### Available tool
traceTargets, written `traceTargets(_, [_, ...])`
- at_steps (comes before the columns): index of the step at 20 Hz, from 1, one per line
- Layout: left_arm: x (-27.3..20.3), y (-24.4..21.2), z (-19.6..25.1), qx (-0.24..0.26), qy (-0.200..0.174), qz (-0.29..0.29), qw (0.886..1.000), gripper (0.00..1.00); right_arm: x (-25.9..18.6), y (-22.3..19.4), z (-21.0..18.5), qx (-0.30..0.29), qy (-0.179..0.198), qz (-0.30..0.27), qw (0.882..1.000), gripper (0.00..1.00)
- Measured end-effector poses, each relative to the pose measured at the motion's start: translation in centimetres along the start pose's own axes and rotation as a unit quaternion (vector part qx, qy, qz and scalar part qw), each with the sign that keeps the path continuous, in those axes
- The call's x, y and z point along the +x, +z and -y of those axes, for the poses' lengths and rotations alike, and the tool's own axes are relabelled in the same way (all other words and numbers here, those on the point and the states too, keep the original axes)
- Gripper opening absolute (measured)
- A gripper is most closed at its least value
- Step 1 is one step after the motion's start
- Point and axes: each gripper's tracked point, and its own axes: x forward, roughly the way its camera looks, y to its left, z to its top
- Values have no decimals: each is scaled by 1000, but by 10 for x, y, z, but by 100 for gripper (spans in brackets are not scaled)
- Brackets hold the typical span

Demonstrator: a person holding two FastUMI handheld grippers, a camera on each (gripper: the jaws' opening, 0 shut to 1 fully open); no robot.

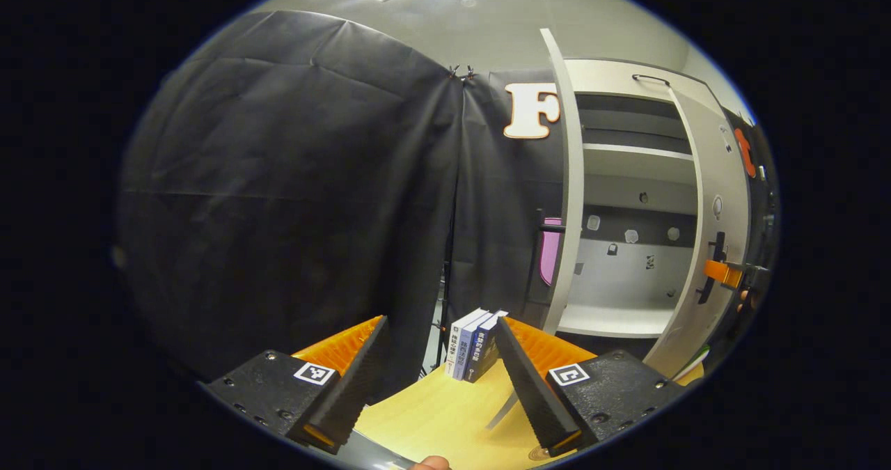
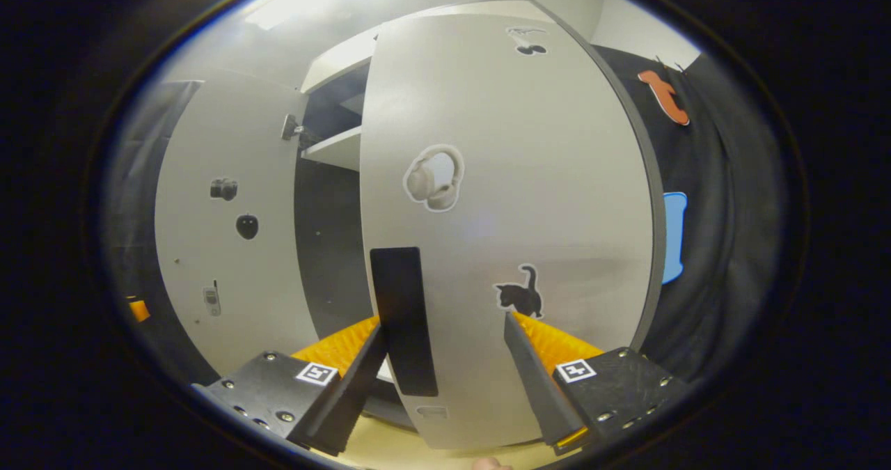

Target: Grasp the bottle in the cabinet with the left hand and place it on the coaster, then close the right door with the right hand and the left door with the left hand.

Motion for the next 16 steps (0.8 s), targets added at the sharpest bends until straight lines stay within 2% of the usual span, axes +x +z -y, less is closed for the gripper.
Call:
traceTargets(2, [2, -1, -4, 0, 4, 0, 1000, 92, 4, 0, 0, 6, -1, -1, 1000, 98])
traceTargets(5, [6, 0, -8, 2, 11, 0, 1000, 92, 12, -1, 0, 15, -3, -2, 1000, 98])
traceTargets(6, [7, -1, -10, 2, 12, 0, 1000, 96, 15, -1, -1, 17, -4, -2, 1000, 98])
traceTargets(10, [10, 0, -12, 1, 17, 0, 1000, 96, 22, -2, -1, 19, -8, -2, 1000, 98])
traceTargets(11, [11, 0, -12, 2, 17, 0, 1000, 92, 24, -2, -2, 19, -9, -2, 1000, 98])
traceTargets(12, [12, -1, -13, 3, 18, 0, 1000, 96, 26, -3, -2, 20, -11, -2, 1000, 98])
traceTargets(13, [13, -1, -14, 4, 18, 0, 1000, 92, 28, -2, -2, 19, -15, 1, 1000, 98])
traceTargets(16, [15, -3, -14, 5, 18, -2, 1000, 92, 32, -3, -3, 15, -26, 6, 1000, 98])
